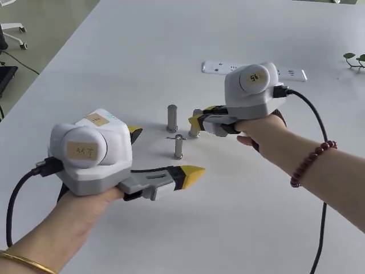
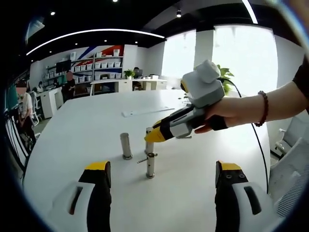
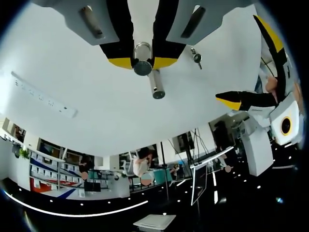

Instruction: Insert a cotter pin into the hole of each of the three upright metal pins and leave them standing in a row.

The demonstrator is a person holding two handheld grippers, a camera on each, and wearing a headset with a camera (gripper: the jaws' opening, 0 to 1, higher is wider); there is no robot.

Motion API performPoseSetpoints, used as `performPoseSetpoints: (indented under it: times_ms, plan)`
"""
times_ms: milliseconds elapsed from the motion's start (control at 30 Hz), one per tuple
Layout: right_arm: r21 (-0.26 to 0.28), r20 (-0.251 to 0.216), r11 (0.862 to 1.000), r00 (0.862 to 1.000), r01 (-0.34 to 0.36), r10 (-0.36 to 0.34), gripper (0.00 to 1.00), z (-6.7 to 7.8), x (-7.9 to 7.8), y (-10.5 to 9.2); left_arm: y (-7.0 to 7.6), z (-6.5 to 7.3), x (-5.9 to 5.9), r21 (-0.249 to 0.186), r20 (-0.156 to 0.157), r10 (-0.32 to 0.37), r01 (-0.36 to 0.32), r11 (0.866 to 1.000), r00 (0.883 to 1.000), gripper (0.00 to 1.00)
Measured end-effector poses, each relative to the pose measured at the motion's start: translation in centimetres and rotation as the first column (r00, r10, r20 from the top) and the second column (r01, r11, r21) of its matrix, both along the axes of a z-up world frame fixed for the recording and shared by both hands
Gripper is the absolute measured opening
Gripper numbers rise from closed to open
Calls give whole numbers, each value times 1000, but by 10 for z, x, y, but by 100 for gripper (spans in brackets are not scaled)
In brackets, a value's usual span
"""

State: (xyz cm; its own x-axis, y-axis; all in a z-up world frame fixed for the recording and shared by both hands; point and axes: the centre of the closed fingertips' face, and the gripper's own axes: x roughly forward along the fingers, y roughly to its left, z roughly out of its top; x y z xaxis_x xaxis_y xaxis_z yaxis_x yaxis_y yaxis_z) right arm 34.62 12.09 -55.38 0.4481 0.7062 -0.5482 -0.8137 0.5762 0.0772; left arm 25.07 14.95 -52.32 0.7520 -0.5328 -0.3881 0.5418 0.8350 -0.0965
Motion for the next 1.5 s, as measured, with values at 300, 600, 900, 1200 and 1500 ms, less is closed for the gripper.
performPoseSetpoints:
  times_ms: [300, 600, 900, 1200, 1500]
  plan:
    - [-35, 19, 999, 1000, 18, -18, 8, 5, -22, -20, -6, 2, -8, 41, 17, -19, 18, 999, 1000, 97]
    - [-41, 24, 997, 998, 61, -60, 8, 6, -39, -37, -8, 5, -19, 52, 22, -14, 13, 999, 1000, 98]
    - [-39, 19, 995, 996, 93, -92, 8, 1, -49, -48, -9, 6, -27, 68, 15, -19, 18, 998, 1000, 98]
    - [-50, 34, 992, 993, 119, -117, 8, -7, -64, -51, -14, 6, -36, 73, 15, -29, 27, 997, 999, 95]
    - [-57, 35, 989, 990, 137, -135, 8, -13, -70, -52, -15, 7, -38, 77, 23, -36, 34, 996, 999, 94]
